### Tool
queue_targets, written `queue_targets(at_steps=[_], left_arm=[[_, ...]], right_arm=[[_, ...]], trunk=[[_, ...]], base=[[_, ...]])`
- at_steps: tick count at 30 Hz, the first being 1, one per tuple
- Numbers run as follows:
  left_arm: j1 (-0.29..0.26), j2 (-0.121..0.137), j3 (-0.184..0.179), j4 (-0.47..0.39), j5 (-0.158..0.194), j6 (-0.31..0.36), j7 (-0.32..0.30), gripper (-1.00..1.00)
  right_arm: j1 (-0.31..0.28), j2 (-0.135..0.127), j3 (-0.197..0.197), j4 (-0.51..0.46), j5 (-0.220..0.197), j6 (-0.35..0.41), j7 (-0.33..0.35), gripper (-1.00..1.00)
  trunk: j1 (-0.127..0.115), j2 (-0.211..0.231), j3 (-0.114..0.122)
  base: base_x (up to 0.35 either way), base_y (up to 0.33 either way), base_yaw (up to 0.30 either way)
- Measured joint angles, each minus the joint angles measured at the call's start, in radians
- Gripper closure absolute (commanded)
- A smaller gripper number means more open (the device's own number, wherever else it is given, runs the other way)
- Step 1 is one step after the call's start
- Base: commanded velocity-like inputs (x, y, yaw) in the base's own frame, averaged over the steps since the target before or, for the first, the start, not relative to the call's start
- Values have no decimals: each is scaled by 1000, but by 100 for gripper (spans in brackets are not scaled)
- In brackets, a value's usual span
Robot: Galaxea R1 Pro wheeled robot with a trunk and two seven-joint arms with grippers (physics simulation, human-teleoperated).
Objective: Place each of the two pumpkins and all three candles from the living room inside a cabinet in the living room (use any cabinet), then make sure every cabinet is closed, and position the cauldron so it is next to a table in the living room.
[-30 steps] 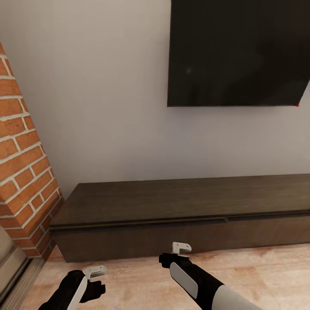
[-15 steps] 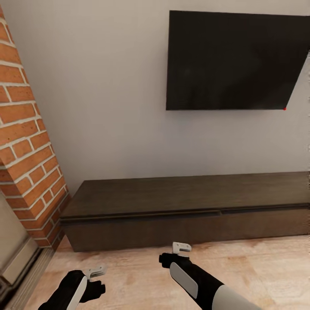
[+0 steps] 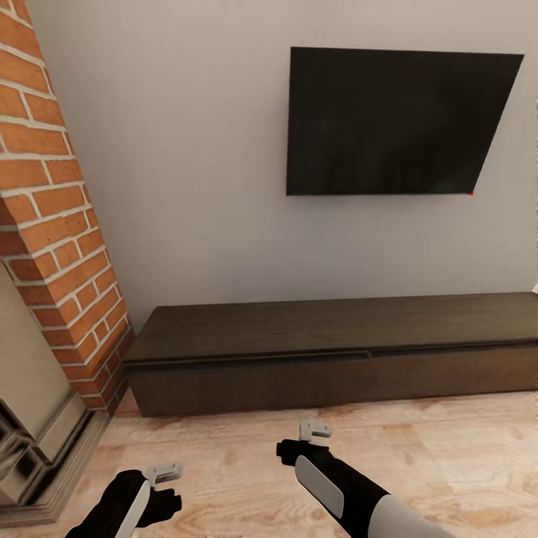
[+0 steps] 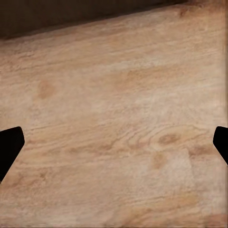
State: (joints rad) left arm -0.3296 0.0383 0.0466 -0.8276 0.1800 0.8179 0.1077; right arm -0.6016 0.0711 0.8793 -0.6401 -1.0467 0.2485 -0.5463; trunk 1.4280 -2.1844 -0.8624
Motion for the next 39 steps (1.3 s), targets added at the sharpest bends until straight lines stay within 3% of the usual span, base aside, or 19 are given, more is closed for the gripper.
queue_targets(at_steps=[7,9,13,17,18,21,24,29,34,39], left_arm=[[0,19,4,19,-2,-37,0,-100],[0,38,5,60,-5,-79,1,-100],[-1,100,5,179,-4,-211,1,-100],[-2,161,4,294,-1,-326,-1,-100],[-2,182,4,343,-1,-384,-1,-100],[-2,214,3,428,-1,-486,-1,-100],[-2,237,2,488,-1,-541,-1,-100],[-2,266,-3,574,-1,-642,-17,-100],[-2,287,-7,628,1,-683,-49,-100],[-2,285,-10,676,2,-719,-58,-100]], right_arm=[[0,0,1,18,0,-1,1,-100],[0,0,1,50,-1,-3,2,-100],[0,0,-2,142,-1,-13,16,-100],[0,0,-2,278,0,-25,127,-100],[0,0,-2,337,0,-48,172,-100],[0,0,-3,448,-2,-131,248,-100],[-1,0,-3,539,-2,-194,314,-100],[1,-2,-6,658,0,-279,401,-100],[34,-16,-5,683,-25,-319,423,-100],[76,-21,-5,686,-34,-327,426,-100]], trunk=[[-27,49,18],[-35,63,22],[-50,91,30],[-66,119,37],[-69,126,39],[-81,147,45],[-92,168,50],[-112,203,60],[-131,238,70],[-150,273,83]], base=[[-46,0,0],[-5,0,0],[-1,0,0],[0,0,0],[0,0,0],[0,0,0],[0,0,0],[0,0,0],[0,0,0],[0,0,0]])
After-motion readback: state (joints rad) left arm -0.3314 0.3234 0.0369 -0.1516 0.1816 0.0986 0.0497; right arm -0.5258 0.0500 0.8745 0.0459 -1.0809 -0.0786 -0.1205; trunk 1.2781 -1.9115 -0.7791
